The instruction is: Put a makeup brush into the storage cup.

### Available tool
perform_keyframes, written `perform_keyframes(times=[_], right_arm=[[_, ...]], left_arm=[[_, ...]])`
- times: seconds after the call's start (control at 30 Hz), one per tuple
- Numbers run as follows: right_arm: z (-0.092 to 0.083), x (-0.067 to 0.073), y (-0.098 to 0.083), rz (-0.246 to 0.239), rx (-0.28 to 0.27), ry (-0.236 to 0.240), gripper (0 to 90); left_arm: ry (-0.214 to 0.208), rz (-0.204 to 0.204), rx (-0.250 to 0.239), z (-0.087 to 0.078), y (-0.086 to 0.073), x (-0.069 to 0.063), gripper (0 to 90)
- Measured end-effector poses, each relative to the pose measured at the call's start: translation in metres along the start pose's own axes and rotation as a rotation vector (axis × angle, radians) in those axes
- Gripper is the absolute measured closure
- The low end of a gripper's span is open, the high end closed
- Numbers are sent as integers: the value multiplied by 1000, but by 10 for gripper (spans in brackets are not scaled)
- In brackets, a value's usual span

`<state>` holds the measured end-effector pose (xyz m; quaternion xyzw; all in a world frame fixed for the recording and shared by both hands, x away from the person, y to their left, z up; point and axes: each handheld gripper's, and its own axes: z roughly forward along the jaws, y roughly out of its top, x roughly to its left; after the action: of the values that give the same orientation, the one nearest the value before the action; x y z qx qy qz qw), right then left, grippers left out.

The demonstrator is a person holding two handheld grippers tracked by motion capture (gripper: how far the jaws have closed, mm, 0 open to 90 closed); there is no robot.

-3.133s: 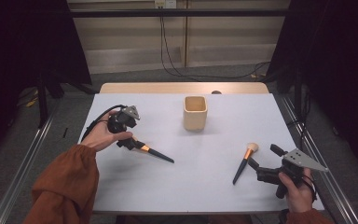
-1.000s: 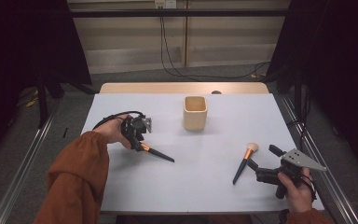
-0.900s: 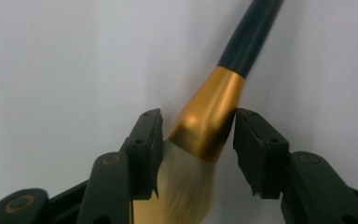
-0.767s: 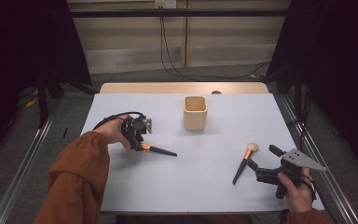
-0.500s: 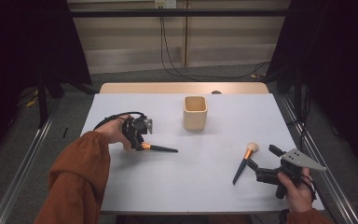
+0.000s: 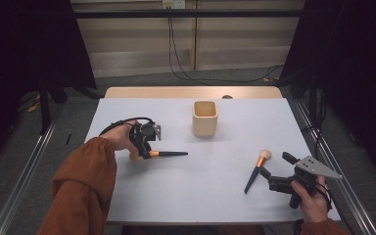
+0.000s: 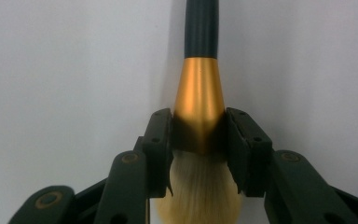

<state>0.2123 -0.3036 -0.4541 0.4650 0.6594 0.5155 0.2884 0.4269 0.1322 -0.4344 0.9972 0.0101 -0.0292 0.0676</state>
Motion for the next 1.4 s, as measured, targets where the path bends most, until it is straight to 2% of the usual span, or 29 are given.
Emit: perform_keyframes(times=[0.1, 0.23, 0.27, 0.3, 0.33, 0.5, 0.53, 0.57, 0.63, 0.67, 0.73, 0.77, 0.8, 0.87, 0.93, 1.0, 1.17, 1.2, 1.23, 1.4], right_arm=[[0, 0, 0, 0, 1, 2, 0], [0, 0, 0, 0, 1, 1, 0], [0, 0, 0, 0, 1, 1, 0], [0, 0, 0, 0, 2, 1, 0], [0, 1, 0, -2, 1, 3, 0], [0, 1, 0, -1, 1, 2, 0], [1, 1, 0, -1, 2, 2, 0], [1, 1, 0, 0, 3, 2, 0], [1, 1, 0, -1, 2, 3, 0], [1, 1, 0, -1, 2, 3, 0], [1, 1, 0, 0, 3, 2, 0], [1, 1, 0, 0, 3, 2, 0], [1, 1, 0, 0, 3, 2, 0], [1, 1, 0, -1, 4, 3, 0], [1, 1, 0, -3, 5, 3, 0], [1, 1, 0, -3, 5, 3, 0], [2, 1, 0, -5, 8, 2, 0], [2, 1, 0, -5, 8, 2, 0], [1, 1, 0, -4, 8, 3, 0], [1, 0, 0, 1, 8, 0, 0]], left_arm=[[-5, -36, 1, 1, 1, -1, 631], [0, -32, 25, 2, 4, -1, 630], [2, -50, 20, 4, 4, -2, 629], [3, -37, 35, 4, 5, -2, 628], [-4, -67, 28, 6, 6, -3, 626], [0, -80, 39, 6, 7, -2, 624], [-9, -73, 51, 6, 8, -1, 624], [-9, -87, 52, 7, 8, -1, 622], [-21, -77, 63, 9, 9, -1, 614], [-32, -92, 73, 13, 11, -1, 612], [-26, -83, 87, 13, 12, -1, 611], [-14, -88, 83, 14, 12, -1, 611], [-30, -93, 90, 13, 13, 0, 611], [-30, -100, 90, 13, 13, 1, 610], [-29, -125, 92, 14, 14, 0, 610], [-24, -117, 102, 14, 15, 0, 606], [-25, -148, 105, 15, 16, 1, 607], [4, -144, 102, 16, 16, -1, 611], [-12, -143, 110, 15, 17, -2, 615], [-1, -165, 100, 13, 16, -3, 619]])
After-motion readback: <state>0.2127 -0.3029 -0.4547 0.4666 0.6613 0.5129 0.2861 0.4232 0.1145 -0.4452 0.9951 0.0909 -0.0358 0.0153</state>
